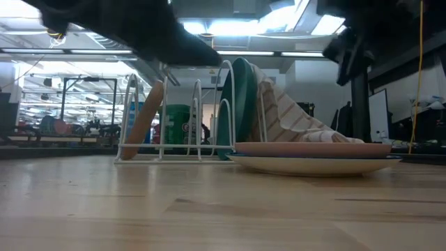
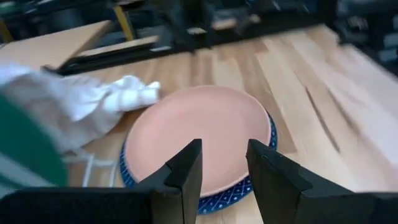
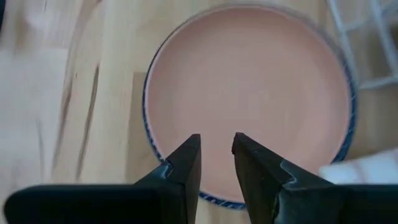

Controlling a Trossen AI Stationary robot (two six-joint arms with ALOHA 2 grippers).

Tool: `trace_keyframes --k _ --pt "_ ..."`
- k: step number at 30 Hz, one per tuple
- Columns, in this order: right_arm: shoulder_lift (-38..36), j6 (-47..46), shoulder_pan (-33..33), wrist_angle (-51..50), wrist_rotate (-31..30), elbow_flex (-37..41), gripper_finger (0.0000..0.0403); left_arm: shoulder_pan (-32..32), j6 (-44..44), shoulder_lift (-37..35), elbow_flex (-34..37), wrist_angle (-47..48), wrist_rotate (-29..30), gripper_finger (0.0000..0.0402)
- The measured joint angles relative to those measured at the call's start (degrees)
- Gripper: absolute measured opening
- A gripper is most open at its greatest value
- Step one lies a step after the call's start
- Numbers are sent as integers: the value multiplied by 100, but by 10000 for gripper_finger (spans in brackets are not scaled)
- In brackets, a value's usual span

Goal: Sort dishes
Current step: Put the pink plate into the dish rack

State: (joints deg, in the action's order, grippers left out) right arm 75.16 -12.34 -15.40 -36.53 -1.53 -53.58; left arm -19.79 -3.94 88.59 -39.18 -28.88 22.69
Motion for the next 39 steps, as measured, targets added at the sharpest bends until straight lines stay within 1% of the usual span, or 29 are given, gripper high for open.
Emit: trace_keyframes --k 4,7,10,12,17,21,24,27,33,39 --pt "0 -428 0 -9 161 188 99 269 -788 592 -542 290 -648 117" --pt "0 -555 0 12 222 220 99 439 -1129 905 -993 1158 -1064 117" --pt "0 -549 0 29 224 225 99 567 -1495 1179 -1397 1972 -1273 117" --pt "0 -544 4 84 221 225 99 638 -1736 1332 -1579 2234 -1322 117" --pt "0 -544 2 141 215 225 99 783 -2334 1621 -1834 2379 -1376 117" --pt "0 -541 2 242 217 225 99 849 -2632 1629 -1834 2436 -1377 117" --pt "0 -539 2 273 217 225 99 879 -2691 1617 -1833 2516 -1441 117" --pt "0 -522 2 267 217 225 99 905 -2842 1619 -1833 2653 -1707 117" --pt "0 -520 4 269 217 225 99 919 -3058 1627 -1831 2623 -1724 117" --pt "0 -518 4 273 216 225 99 1003 -3075 1629 -1831 2647 -1730 117"
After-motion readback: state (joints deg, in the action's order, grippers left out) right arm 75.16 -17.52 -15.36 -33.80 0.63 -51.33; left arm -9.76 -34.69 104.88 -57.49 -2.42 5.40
